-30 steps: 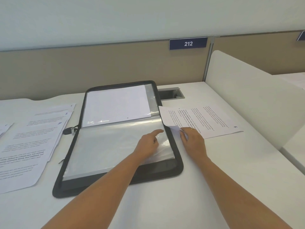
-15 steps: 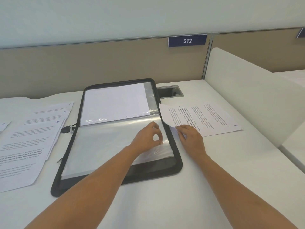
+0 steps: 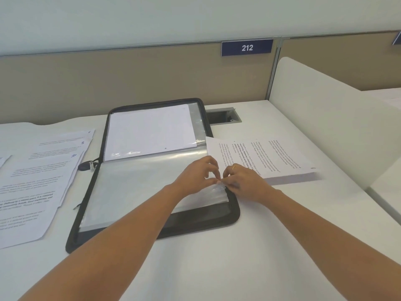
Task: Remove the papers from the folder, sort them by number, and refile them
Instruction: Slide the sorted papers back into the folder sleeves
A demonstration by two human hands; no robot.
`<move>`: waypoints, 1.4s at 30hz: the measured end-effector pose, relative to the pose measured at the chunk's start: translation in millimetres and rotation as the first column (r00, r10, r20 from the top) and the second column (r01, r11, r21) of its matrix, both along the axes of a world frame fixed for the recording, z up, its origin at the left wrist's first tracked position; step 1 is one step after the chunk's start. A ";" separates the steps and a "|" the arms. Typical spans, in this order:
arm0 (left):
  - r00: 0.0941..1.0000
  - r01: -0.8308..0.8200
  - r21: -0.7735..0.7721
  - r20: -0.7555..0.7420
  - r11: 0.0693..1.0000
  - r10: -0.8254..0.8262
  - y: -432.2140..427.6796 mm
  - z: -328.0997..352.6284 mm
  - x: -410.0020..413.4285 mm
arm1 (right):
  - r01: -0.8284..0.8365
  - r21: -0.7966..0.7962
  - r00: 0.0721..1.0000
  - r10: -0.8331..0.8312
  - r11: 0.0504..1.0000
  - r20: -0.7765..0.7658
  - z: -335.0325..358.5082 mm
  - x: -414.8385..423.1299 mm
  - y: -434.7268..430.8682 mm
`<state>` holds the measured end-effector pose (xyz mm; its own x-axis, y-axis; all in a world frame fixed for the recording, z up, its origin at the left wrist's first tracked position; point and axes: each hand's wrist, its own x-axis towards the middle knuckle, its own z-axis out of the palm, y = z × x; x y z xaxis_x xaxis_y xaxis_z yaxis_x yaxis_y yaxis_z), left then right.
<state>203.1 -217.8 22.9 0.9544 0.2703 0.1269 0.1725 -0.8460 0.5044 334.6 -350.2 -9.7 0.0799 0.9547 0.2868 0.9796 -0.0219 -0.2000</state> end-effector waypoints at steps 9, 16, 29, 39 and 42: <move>0.999 -0.003 -0.122 -0.044 0.993 -0.002 0.5 0.5 0.3 | -0.026 -0.241 0.932 -0.064 0.970 -0.356 15.7 -5.8 -5.5; 0.999 0.015 -0.128 -0.045 0.992 -0.021 1.8 -4.5 -0.3 | 0.040 -0.275 0.821 -0.188 0.961 -0.538 25.6 1.1 1.5; 0.999 0.036 -0.255 0.020 0.966 -0.032 2.4 -2.9 -0.3 | 0.092 -0.433 0.985 -0.144 0.897 -0.090 6.4 3.8 40.6; 0.818 -0.531 -0.575 -0.154 0.623 0.554 32.0 -1.6 13.9 | 0.069 -0.388 0.992 -0.106 0.919 -0.074 -8.9 -3.7 43.5; 0.832 -0.554 -0.326 -0.245 0.766 0.497 32.4 -8.2 22.4 | 0.013 -0.287 0.968 -0.083 0.958 -0.235 -8.1 -3.5 45.0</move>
